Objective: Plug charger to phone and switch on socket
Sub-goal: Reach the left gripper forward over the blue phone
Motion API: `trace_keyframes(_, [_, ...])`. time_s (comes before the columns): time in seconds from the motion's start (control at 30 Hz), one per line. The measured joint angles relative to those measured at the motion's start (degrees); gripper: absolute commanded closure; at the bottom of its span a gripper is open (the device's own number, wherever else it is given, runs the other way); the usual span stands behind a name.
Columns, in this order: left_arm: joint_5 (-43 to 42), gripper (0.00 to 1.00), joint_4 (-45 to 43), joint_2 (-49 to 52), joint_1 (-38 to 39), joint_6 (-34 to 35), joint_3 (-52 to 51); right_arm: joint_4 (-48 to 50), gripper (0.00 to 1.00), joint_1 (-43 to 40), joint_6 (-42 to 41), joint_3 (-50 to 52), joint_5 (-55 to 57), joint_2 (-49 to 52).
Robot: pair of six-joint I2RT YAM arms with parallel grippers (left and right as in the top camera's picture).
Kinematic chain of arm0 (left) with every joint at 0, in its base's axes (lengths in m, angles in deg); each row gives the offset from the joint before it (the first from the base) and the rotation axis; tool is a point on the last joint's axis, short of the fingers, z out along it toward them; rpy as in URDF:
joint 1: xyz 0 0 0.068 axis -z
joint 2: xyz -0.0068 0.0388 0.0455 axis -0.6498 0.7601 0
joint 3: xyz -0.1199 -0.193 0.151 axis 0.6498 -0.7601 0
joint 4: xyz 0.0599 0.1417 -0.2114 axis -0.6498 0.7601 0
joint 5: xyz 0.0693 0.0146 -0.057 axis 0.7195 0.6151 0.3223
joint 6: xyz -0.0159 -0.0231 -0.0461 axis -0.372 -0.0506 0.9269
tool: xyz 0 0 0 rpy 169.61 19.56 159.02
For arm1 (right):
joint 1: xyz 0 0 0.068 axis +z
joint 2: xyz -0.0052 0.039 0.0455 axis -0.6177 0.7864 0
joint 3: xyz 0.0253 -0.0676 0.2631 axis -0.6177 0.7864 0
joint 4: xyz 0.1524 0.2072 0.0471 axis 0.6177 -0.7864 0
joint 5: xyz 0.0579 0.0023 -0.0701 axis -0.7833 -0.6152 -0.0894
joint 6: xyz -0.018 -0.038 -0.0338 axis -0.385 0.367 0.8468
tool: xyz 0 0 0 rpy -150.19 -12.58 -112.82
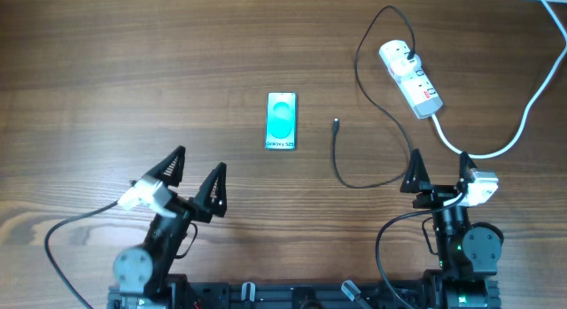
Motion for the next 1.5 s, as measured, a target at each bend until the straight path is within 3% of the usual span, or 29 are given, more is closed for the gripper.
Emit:
trace_keyframes(0.1, [-0.87, 0.00, -8.57, 0.04, 0.00, 1.70, 0.44, 0.00, 0.00, 0.00, -0.02, 0.00, 0.00, 0.00])
trace_keyframes(0.17, [-0.15, 0.00, -6.86, 0.20, 0.00, 3.10, 2.56, 0.00, 0.00, 0.00, -0.02, 0.00, 0.00, 0.00])
trace_keyframes(0.27, [0.92, 0.00, 4.33, 2.62, 0.00, 3.80, 9.25, -0.02, 0.00, 0.00, -0.02, 0.00, 0.00, 0.00])
trace_keyframes(0.33, [1.92, 0.00, 24.98, 10.60, 0.00, 4.28, 21.84, -0.04, 0.00, 0.00, -0.02, 0.00, 0.00, 0.07])
trace_keyframes(0.43, [1.16, 0.00, 36.30, 23.12, 0.00, 4.39, 34.32, 0.00, 0.00, 0.00, -0.02, 0.02, 0.00, 0.02])
trace_keyframes(0.53, [-7.10, 0.00, 36.72, 37.03, -0.04, 4.50, 44.06, -0.02, 0.00, 0.00, -0.02, 0.02, 0.00, 0.02])
trace_keyframes(0.7, [-18.01, 0.01, 30.34, 49.59, -0.04, 5.77, 45.20, 0.00, 0.00, 0.00, -0.02, 0.02, 0.00, 0.02])
trace_keyframes(0.87, [-21.92, 0.00, 41.55, 61.86, 0.35, 6.43, 54.88, -0.02, 0.00, 0.00, -0.02, 0.02, 0.00, 0.02])
trace_keyframes(1.0, [-11.52, 0.01, 71.32, 77.75, 5.42, 3.13, 79.97, -0.07, 0.00, 0.00, -0.02, 0.04, 0.00, 0.04])
trace_keyframes(1.13, [4.09, 0.00, 89.53, 92.52, 12.33, 1.51, 102.73, 0.00, 0.00, 0.00, -0.02, 0.04, 0.00, 0.07])
trace_keyframes(1.23, [11.72, 0.00, 92.28, 99.73, 15.98, 1.77, 110.71, 0.00, 0.00, 0.00, -0.02, 0.04, 0.00, 0.07])
trace_keyframes(1.5, [17.55, 0.00, 86.12, 108.30, 22.21, 2.43, 111.49, 0.00, 0.00, 0.00, -0.02, 0.04, 0.00, 0.07])
